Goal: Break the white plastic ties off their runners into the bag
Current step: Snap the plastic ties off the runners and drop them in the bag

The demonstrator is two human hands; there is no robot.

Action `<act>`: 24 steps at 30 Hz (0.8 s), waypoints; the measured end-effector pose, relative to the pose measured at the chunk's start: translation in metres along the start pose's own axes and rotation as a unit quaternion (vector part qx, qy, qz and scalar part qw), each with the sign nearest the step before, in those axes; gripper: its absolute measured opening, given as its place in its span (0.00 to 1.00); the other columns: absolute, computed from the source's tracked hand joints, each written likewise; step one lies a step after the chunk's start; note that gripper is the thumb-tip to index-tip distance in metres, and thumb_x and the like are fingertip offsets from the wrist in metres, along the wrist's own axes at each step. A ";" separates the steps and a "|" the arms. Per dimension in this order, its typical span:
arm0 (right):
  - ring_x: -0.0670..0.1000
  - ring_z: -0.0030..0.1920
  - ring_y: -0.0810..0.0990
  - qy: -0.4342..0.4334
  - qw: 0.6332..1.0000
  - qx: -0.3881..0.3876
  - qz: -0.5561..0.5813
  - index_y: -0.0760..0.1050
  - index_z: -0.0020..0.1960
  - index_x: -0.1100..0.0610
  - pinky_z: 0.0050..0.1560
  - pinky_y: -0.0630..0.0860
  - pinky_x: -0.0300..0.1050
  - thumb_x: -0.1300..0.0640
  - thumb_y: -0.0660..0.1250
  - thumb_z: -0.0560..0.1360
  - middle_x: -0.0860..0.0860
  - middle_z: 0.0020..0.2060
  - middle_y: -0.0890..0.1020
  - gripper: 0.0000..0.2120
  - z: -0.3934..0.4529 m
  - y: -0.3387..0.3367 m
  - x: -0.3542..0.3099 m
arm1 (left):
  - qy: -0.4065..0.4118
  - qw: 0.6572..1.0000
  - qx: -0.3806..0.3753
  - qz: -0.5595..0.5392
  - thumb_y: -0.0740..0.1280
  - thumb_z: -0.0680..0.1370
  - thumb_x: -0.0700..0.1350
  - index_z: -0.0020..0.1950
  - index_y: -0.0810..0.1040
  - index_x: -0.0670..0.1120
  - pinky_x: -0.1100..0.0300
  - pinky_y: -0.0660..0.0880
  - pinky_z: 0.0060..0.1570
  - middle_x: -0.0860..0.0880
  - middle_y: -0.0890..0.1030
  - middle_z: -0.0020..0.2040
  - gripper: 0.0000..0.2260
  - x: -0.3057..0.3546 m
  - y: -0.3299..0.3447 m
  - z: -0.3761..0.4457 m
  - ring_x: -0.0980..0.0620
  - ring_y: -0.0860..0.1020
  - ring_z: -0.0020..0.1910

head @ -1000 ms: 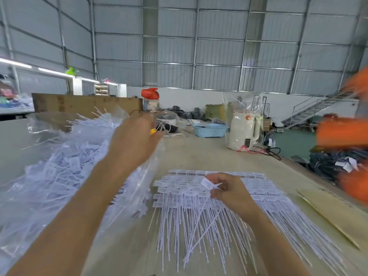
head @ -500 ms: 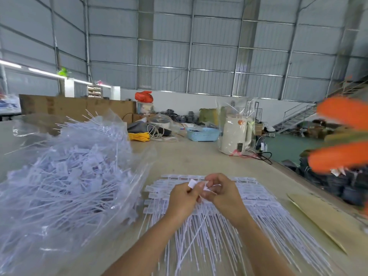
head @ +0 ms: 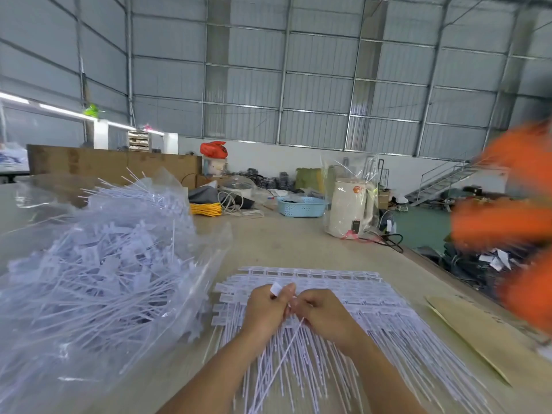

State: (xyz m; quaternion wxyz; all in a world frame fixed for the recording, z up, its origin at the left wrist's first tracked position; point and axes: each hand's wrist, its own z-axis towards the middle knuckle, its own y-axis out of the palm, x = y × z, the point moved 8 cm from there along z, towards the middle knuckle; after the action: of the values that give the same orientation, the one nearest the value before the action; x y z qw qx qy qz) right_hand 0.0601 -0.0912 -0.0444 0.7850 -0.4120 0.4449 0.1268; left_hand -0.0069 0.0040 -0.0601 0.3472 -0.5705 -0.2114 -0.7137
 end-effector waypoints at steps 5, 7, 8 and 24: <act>0.44 0.26 0.66 -0.059 0.995 0.039 -0.066 0.71 0.26 0.53 0.31 0.62 0.37 0.63 0.64 0.77 0.48 0.23 0.69 0.20 0.000 -0.004 -0.012 | -0.011 1.000 0.021 0.007 0.67 0.78 0.46 0.26 0.74 0.44 0.64 0.64 0.26 0.52 0.70 0.19 0.20 0.000 -0.003 0.001 0.57 0.68 0.19; 0.47 0.27 0.65 -0.082 0.986 0.049 -0.136 0.66 0.27 0.55 0.31 0.60 0.42 0.62 0.63 0.77 0.49 0.23 0.66 0.20 0.000 -0.003 -0.016 | -0.038 0.999 0.023 -0.001 0.68 0.77 0.46 0.28 0.74 0.42 0.63 0.63 0.28 0.49 0.71 0.22 0.18 -0.003 -0.003 0.003 0.54 0.67 0.21; 0.50 0.29 0.66 -0.095 0.978 0.048 -0.179 0.67 0.30 0.57 0.33 0.60 0.45 0.61 0.63 0.77 0.51 0.25 0.67 0.17 -0.001 -0.001 -0.017 | -0.051 0.998 0.021 -0.007 0.68 0.77 0.46 0.29 0.74 0.42 0.62 0.63 0.29 0.47 0.71 0.23 0.18 -0.004 -0.003 0.003 0.53 0.67 0.22; 0.61 0.37 0.78 -0.215 0.907 0.063 -0.355 0.78 0.39 0.64 0.35 0.61 0.41 0.62 0.60 0.73 0.61 0.35 0.81 0.10 -0.009 -0.003 -0.044 | -0.062 0.993 0.053 0.080 0.71 0.74 0.45 0.26 0.62 0.45 0.63 0.60 0.23 0.46 0.65 0.25 0.22 0.004 0.003 0.011 0.52 0.62 0.22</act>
State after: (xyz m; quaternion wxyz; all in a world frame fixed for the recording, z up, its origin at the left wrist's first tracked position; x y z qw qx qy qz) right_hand 0.0318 -0.0925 -0.0095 0.8792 -0.4548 0.0967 -0.1035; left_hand 0.0027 0.0084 -0.0534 0.4191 -0.6093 -0.2235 -0.6349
